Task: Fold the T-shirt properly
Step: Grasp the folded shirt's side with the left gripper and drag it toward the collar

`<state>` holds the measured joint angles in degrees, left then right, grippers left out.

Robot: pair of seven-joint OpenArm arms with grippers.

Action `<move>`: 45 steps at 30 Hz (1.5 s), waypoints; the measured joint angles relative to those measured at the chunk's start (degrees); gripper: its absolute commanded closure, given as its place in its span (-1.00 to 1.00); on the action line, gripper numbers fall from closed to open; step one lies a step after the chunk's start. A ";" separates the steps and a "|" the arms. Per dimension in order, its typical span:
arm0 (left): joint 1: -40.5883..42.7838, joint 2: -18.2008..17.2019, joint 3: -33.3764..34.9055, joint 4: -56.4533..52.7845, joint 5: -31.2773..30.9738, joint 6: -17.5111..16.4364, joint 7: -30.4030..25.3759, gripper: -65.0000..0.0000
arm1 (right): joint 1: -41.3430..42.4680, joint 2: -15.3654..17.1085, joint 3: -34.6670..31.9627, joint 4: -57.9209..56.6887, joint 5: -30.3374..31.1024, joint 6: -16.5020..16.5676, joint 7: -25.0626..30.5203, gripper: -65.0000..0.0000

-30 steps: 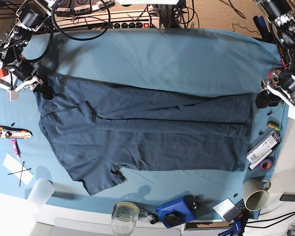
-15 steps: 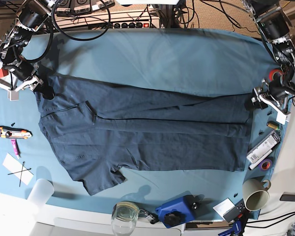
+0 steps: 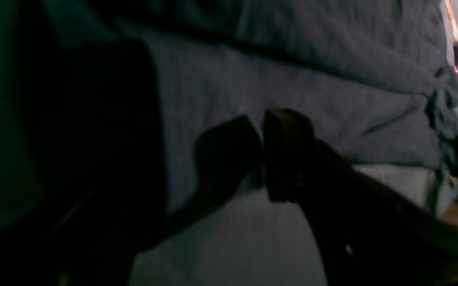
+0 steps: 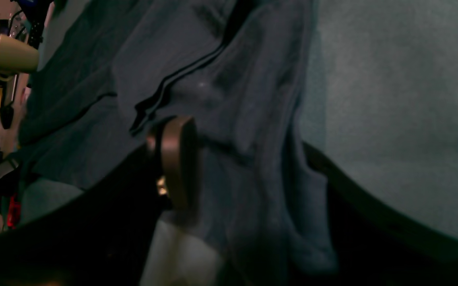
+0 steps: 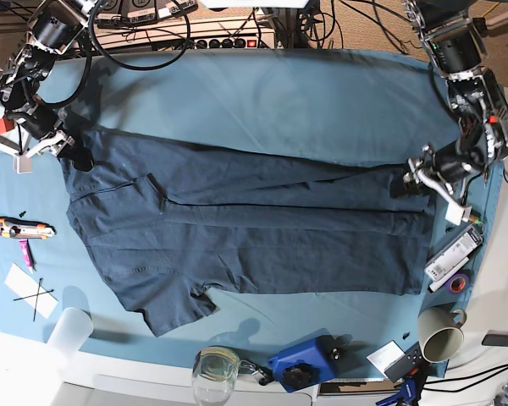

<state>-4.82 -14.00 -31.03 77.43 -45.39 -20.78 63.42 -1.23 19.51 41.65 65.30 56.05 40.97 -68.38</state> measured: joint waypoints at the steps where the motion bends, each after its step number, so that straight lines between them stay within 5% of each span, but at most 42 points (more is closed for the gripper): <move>1: 0.00 0.00 0.37 0.09 0.39 0.98 -0.44 0.22 | -0.04 0.00 0.00 -0.02 -0.02 -0.07 -0.26 0.55; 5: 0.00 -0.07 0.26 0.07 1.38 2.16 -0.92 0.55 | -0.07 -0.20 -0.07 -0.11 -0.55 -0.44 -0.74 1.00; 10: 0.15 -1.40 0.26 -0.13 0.04 2.38 2.71 1.00 | -0.07 -0.15 -0.09 -0.11 0.42 -0.57 -1.05 1.00; 25: 2.84 -3.13 0.66 6.88 1.01 2.78 10.43 1.00 | -1.18 0.17 -0.11 10.05 -0.68 -1.07 -12.33 1.00; 32: 8.31 -7.08 0.72 11.61 -0.59 2.73 10.78 1.00 | -1.29 0.24 1.05 13.40 1.01 -1.05 -12.61 1.00; 45: 17.49 -7.96 -3.54 18.29 -5.25 2.32 11.37 1.00 | -9.31 4.24 6.51 13.49 8.59 -0.85 -13.75 1.00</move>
<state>12.67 -21.96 -34.57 95.72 -50.63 -18.46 74.78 -10.55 23.75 48.16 78.78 64.64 40.12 -82.13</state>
